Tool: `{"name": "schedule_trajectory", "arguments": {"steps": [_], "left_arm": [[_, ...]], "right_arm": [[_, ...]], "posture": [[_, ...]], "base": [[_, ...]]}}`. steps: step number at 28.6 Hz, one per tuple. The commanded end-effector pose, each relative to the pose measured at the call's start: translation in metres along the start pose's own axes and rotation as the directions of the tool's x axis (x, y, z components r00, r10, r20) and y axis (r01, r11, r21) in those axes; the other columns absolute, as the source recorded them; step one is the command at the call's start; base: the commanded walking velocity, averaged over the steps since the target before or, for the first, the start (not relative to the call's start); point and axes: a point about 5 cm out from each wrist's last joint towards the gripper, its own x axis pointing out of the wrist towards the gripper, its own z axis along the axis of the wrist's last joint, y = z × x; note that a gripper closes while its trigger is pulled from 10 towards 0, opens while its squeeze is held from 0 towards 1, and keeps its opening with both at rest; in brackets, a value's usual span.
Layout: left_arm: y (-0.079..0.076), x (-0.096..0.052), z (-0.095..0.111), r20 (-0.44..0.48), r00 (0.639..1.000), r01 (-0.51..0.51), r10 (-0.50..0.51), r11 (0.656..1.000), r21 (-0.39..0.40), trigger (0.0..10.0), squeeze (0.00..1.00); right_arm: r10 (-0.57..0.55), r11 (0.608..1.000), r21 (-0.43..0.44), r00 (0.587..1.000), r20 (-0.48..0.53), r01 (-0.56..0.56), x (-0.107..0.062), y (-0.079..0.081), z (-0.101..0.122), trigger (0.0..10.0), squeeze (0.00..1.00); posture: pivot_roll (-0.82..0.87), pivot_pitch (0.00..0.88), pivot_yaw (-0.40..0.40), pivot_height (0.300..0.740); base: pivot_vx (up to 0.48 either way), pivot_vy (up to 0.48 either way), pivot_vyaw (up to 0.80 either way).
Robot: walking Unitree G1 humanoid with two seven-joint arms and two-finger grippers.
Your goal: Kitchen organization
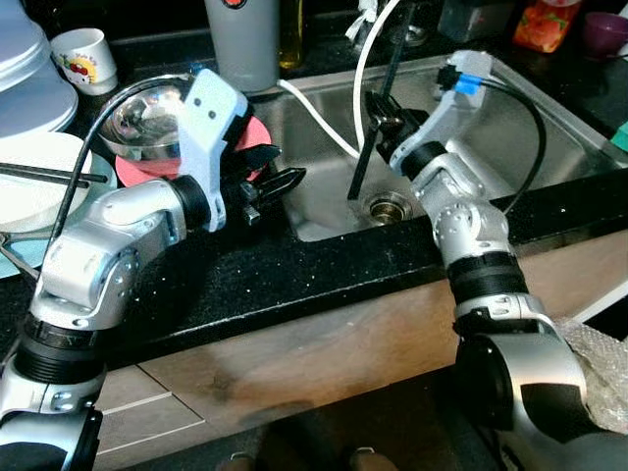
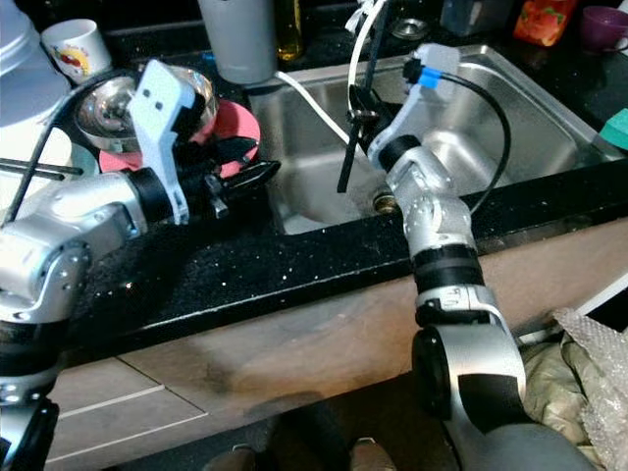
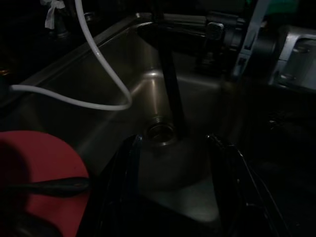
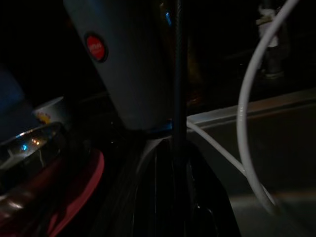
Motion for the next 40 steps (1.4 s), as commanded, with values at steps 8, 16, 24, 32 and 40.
{"name": "schedule_trajectory", "arguments": {"steps": [8, 16, 24, 32, 40], "left_arm": [[-0.002, -0.002, -0.004, -0.012, 1.000, 0.012, -0.011, 0.998, 0.066, 10.0, 0.00], [-0.005, 0.001, -0.006, -0.025, 0.999, 0.028, -0.027, 0.998, 0.062, 10.0, 0.00], [-0.010, 0.005, -0.008, -0.052, 0.995, 0.092, -0.088, 0.993, 0.071, 10.0, 0.00], [-0.011, 0.017, -0.003, -0.034, 0.994, 0.109, -0.106, 0.988, 0.106, 10.0, 0.00], [-0.004, 0.021, -0.003, -0.037, 0.997, 0.078, -0.073, 0.989, 0.128, 10.0, 0.00]], "right_arm": [[0.112, 0.985, -0.111, 0.982, -0.150, -0.129, 0.010, 0.013, -0.024, 10.0, 0.00], [0.178, 0.938, -0.209, 0.902, -0.393, -0.276, 0.005, 0.017, -0.049, 10.0, 0.00], [0.144, 0.904, -0.283, 0.851, -0.505, -0.321, -0.002, 0.001, -0.051, 10.0, 0.00], [0.017, 0.904, -0.352, 0.845, -0.535, -0.241, -0.011, -0.024, -0.043, 10.0, 0.00], [-0.049, 0.882, -0.422, 0.849, -0.525, -0.210, -0.015, -0.039, -0.031, 10.0, 0.00]], "posture": [[0.08, 0.191, -0.004, 0.740], [0.08, 0.190, -0.002, 0.740], [0.08, 0.183, -0.004, 0.740], [0.07, 0.165, 0.004, 0.740], [0.07, 0.151, 0.008, 0.740]], "base": [[0.000, 0.000, 0.00], [0.000, 0.000, 0.00], [0.000, 0.000, 0.00], [0.000, 0.000, 0.00], [0.000, 0.000, 0.00]]}}
